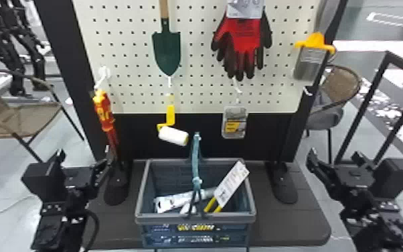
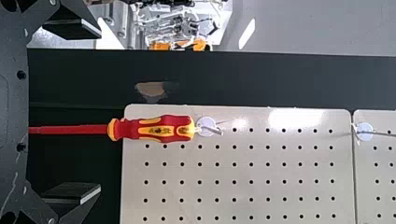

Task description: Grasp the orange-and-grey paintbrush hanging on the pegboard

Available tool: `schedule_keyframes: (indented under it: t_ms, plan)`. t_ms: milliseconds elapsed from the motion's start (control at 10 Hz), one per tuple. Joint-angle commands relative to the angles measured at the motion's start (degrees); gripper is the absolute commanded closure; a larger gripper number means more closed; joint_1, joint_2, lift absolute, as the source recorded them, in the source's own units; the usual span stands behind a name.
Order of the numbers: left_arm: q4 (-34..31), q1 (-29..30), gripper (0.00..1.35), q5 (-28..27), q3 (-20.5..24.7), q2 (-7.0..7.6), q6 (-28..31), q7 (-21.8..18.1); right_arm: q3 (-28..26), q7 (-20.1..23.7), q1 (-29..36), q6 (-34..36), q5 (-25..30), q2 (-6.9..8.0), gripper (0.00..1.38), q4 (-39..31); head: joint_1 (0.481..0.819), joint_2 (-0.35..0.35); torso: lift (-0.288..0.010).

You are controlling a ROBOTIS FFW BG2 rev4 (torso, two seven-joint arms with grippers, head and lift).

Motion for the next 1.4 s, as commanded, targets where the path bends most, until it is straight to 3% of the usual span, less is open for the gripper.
schedule_keyframes:
  t_ms: [0,600,900,1100,1300]
  plan:
    - [0.0,-0.01,0.15,-0.08,0.09,0.04,0.16,0.0,0.0,0.0,0.0,0.16,0.0,0.05,0.11,-0.08,0.549,0.0,-0.1]
    - [0.0,-0.01,0.15,-0.17,0.09,0.04,0.16,0.0,-0.09,-0.09,0.09,1.75,0.0,0.05,0.11,-1.13,0.549,0.0,-0.1]
    - [0.0,-0.01,0.15,-0.17,0.09,0.04,0.25,0.0,-0.62,0.0,-0.53,11.77,0.18,-0.18,0.11,-8.87,0.549,0.0,-0.1]
    - [0.0,-0.18,0.15,-0.17,-0.09,0.04,0.52,0.0,-2.73,3.96,-4.57,21.61,0.79,-2.99,0.11,-14.49,0.549,0.0,-0.1]
    - [0.0,-0.27,0.15,-0.17,-0.35,0.04,0.69,0.0,-5.36,6.95,-8.26,26.53,-0.18,-4.22,0.1,-17.22,0.549,0.0,-0.1]
